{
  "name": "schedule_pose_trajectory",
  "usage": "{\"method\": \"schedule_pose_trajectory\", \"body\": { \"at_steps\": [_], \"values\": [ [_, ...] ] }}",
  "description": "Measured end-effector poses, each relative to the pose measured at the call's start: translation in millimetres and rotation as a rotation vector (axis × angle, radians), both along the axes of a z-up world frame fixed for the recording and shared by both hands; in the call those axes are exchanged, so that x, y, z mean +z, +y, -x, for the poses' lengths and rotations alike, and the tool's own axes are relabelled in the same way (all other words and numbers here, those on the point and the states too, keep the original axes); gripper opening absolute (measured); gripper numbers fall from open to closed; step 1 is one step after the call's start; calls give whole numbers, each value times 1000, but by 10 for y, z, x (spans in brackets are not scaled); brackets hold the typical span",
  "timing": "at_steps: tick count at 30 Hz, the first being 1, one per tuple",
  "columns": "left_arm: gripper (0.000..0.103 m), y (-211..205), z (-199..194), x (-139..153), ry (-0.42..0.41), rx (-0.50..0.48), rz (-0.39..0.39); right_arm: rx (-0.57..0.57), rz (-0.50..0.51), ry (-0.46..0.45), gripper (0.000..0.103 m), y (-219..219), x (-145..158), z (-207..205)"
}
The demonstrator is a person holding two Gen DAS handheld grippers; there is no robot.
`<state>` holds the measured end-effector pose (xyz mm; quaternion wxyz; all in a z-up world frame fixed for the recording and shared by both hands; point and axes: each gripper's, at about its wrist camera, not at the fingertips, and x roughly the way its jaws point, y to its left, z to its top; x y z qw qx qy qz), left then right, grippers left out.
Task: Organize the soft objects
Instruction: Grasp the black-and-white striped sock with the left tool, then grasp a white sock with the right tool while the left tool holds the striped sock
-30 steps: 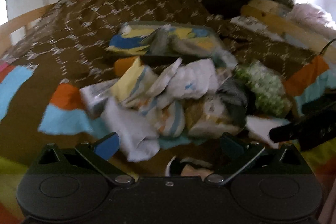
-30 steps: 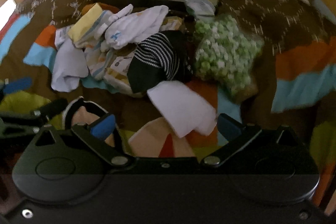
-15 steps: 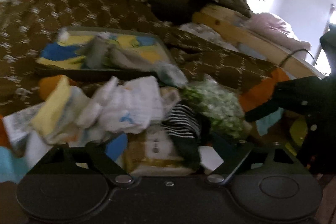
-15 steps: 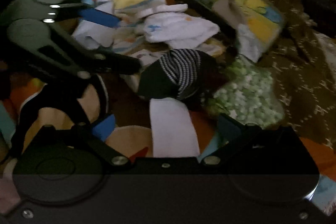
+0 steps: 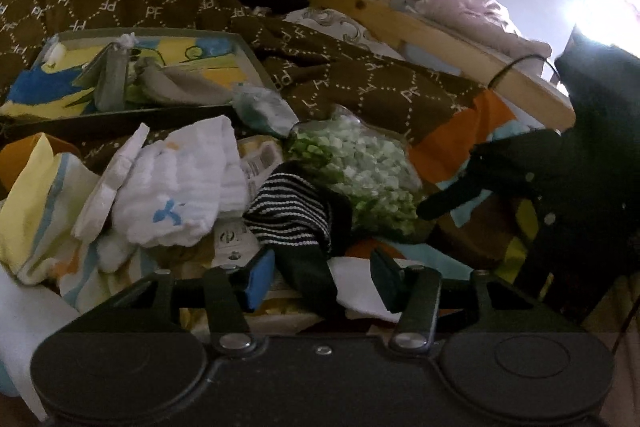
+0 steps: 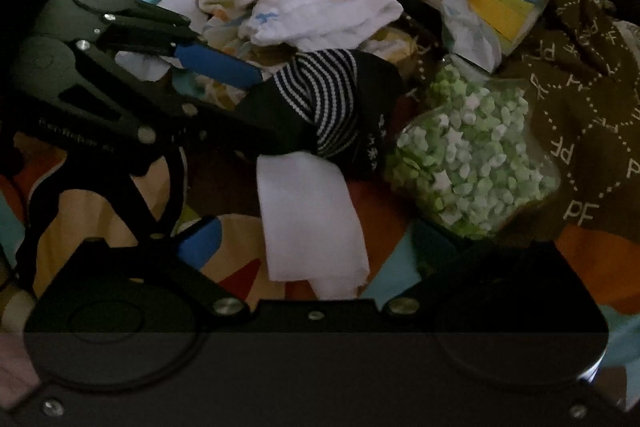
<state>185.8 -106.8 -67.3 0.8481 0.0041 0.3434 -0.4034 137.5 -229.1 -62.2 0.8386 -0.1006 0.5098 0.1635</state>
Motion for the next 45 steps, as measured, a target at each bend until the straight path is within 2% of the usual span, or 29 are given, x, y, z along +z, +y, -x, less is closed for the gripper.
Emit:
{"method": "schedule_pose_trajectory", "body": {
  "at_steps": [4, 6, 9, 12, 13, 14, 20, 23, 28, 30, 32, 34, 38, 45],
  "values": [
    [50, -9, -47, -10, 40, 29, -10, 1, 10, -6, 98, 14, -28, -22],
    [46, 4, -71, -13, 64, 44, -7, 0, 11, 4, 94, 6, -52, -29],
    [36, 18, -102, -22, 89, 67, -12, 1, 7, 22, 86, 34, -83, -65],
    [21, 36, -134, -40, 118, 83, -5, 15, 10, 41, 79, 60, -133, -90],
    [15, 37, -140, -46, 124, 87, -4, 18, 14, 49, 72, 71, -150, -97],
    [14, 40, -147, -50, 131, 89, -2, 19, 18, 57, 66, 85, -165, -104],
    [2, 32, -148, -58, 163, 105, 9, 3, 25, 85, 55, 89, -234, -137],
    [0, 16, -133, -68, 172, 102, 10, -9, 27, 97, 47, 58, -271, -153],
    [0, -3, -118, -77, 204, 79, 30, -13, 35, 116, 45, 46, -321, -174],
    [0, -4, -108, -68, 197, 84, 31, -14, 31, 116, 41, 49, -324, -175],
    [0, 8, -102, -49, 194, 92, 40, -13, 30, 115, 27, 48, -328, -176],
    [0, 22, -102, -29, 196, 99, 49, -14, 34, 113, 23, 50, -333, -174],
    [0, 37, -82, 16, 200, 124, 62, -10, 43, 96, 10, 71, -305, -151],
    [0, 67, 29, 237, 153, 168, 82, -33, 50, 35, 5, 45, -202, -98]
  ]
}}
